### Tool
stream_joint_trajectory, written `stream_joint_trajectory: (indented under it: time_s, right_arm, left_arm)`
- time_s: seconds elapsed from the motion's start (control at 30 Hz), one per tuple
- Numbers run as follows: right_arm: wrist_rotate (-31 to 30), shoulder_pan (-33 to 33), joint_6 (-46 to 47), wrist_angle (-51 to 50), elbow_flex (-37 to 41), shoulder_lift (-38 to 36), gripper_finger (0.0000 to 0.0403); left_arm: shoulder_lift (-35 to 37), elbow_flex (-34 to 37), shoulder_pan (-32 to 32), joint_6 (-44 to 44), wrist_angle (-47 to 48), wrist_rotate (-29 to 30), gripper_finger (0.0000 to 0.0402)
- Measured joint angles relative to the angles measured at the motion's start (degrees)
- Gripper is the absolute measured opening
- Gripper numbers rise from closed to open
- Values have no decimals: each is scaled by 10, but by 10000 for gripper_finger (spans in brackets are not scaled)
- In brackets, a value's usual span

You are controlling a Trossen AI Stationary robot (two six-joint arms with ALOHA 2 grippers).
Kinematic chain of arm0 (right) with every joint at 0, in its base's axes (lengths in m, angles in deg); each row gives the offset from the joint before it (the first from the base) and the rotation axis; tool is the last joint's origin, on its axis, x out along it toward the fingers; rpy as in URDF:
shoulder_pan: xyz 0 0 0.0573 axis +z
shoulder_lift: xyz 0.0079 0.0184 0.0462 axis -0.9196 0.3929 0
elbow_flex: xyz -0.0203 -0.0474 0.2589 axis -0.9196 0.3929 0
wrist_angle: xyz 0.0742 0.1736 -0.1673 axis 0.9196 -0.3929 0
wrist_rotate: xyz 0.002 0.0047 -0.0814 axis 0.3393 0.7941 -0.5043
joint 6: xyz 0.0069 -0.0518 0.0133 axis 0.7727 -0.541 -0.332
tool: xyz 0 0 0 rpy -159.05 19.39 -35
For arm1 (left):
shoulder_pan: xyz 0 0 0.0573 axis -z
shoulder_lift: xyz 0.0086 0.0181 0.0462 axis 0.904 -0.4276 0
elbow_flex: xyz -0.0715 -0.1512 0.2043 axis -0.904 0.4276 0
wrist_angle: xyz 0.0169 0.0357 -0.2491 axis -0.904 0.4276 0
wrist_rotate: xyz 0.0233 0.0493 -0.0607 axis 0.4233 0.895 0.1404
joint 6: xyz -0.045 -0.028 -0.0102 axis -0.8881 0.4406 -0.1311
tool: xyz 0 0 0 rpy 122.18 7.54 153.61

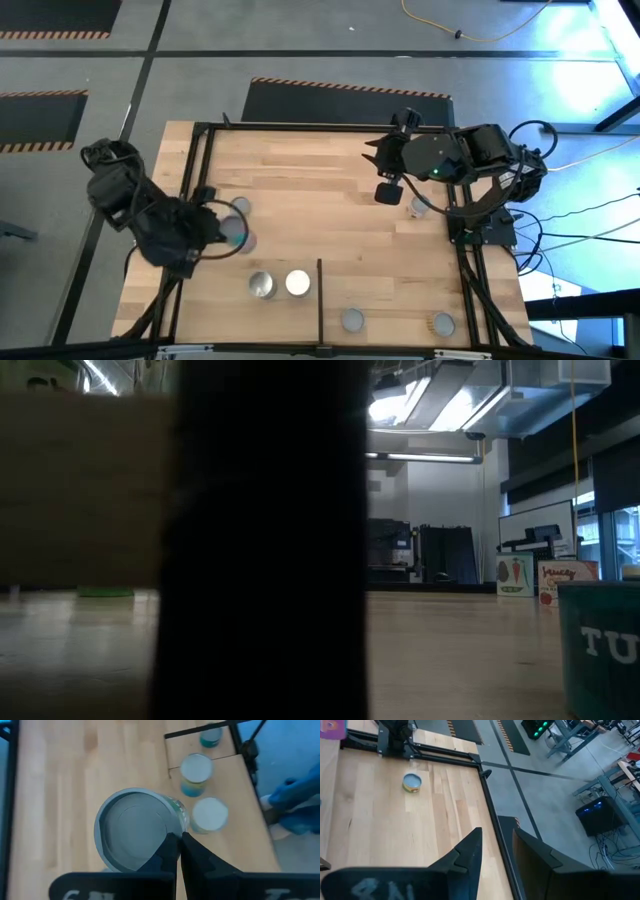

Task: Pick and place cans onto a shelf
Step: Put the canned chicken soup on the shelf

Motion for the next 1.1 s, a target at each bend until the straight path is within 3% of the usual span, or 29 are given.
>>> stream_joint_trajectory:
  time_s: [0.13, 0.3, 0.47, 0.6, 0.73, 0.9, 1.1]
  right_arm:
    - [0, 0, 11, 0, 0, 0, 110]
    - [0, 0, 14, 0, 0, 0, 110]
    - [0, 0, 29, 0, 0, 0, 110]
    - [0, 0, 29, 0, 0, 0, 110]
    - [-1, 0, 29, 0, 0, 0, 110]
    - [0, 0, 28, 0, 0, 0, 110]
    - [0, 0, 29, 0, 0, 0, 110]
  left_arm:
    - [-2, 0, 42, -54, -4, -6, 0]
    - [-34, 0, 67, -33, -14, -13, 0]
    - [-70, 0, 68, 24, -29, -23, 0]
    - [-81, 0, 58, 91, -119, -36, 0]
    - [-83, 0, 46, 100, -181, -37, 0]
    - [-111, 0, 27, 113, -193, -43, 0]
    - [-153, 1, 19, 145, -226, -106, 0]
